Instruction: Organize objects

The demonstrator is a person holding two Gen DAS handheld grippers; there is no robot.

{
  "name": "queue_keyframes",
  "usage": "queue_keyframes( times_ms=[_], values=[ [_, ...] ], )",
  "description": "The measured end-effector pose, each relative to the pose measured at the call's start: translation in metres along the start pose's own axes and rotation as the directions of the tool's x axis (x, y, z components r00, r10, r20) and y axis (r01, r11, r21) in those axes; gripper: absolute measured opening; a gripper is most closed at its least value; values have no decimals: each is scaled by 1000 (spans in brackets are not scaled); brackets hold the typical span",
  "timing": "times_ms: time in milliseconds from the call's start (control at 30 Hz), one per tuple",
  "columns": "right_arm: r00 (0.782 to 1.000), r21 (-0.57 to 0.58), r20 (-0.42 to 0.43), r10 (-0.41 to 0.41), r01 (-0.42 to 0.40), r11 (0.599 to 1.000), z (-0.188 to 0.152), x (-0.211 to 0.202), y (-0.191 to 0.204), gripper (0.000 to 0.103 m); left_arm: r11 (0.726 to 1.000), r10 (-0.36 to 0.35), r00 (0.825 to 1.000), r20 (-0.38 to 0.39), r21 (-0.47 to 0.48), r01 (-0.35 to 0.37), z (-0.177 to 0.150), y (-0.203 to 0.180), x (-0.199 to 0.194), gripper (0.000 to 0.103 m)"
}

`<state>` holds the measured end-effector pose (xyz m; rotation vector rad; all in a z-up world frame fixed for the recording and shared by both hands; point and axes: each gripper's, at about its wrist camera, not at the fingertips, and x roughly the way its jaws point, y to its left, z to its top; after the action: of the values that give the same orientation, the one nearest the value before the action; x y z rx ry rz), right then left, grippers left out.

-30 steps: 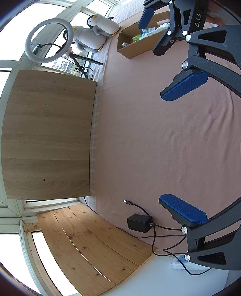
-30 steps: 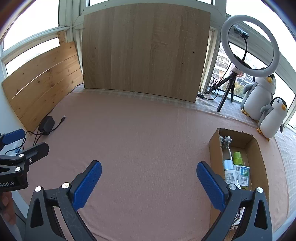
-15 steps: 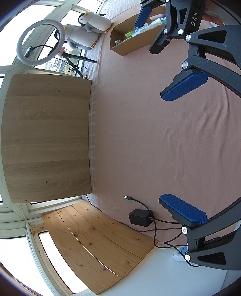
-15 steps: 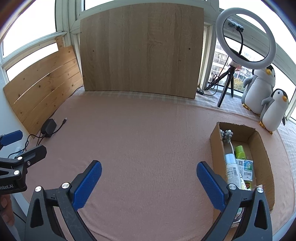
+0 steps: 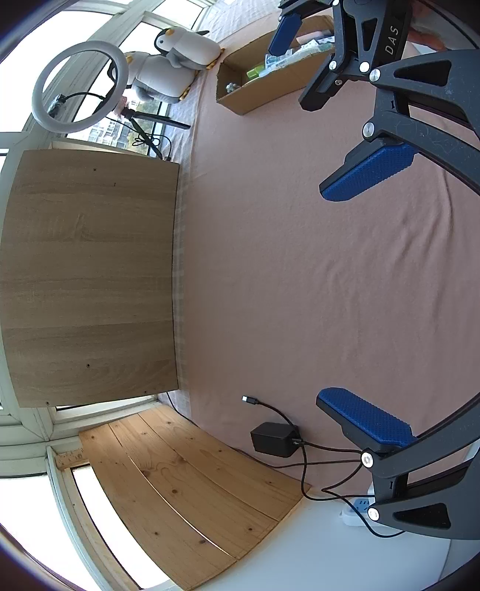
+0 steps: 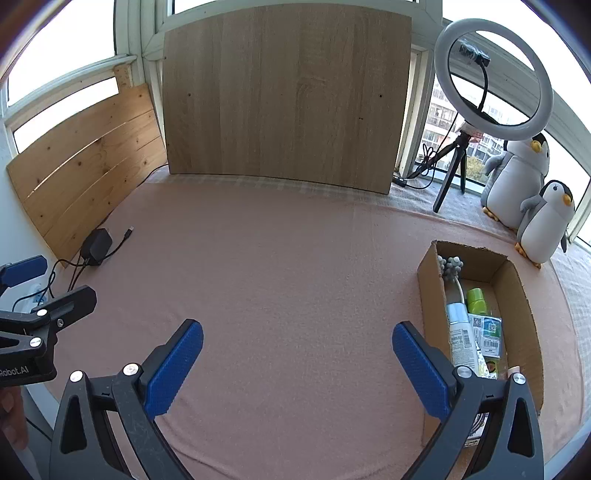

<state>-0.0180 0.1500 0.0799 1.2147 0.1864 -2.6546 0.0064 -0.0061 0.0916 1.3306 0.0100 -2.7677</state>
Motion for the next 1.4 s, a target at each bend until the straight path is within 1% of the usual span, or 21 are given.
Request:
queue_keyframes(
  times_ms=[300, 533, 1400],
  values=[
    [1000, -38, 5, -16, 16, 999, 3, -9, 10, 101, 999, -19, 1000, 7, -29, 19, -4, 10, -4, 102],
    [1000, -52, 11, -23, 24, 998, 4, -14, 10, 101, 999, -22, 1000, 14, -44, 23, -3, 15, -6, 102],
    [1000, -35, 10, -22, 22, 999, 2, -15, 1, 101, 999, -19, 1000, 13, -31, 20, 0, 9, -6, 102]
  ],
)
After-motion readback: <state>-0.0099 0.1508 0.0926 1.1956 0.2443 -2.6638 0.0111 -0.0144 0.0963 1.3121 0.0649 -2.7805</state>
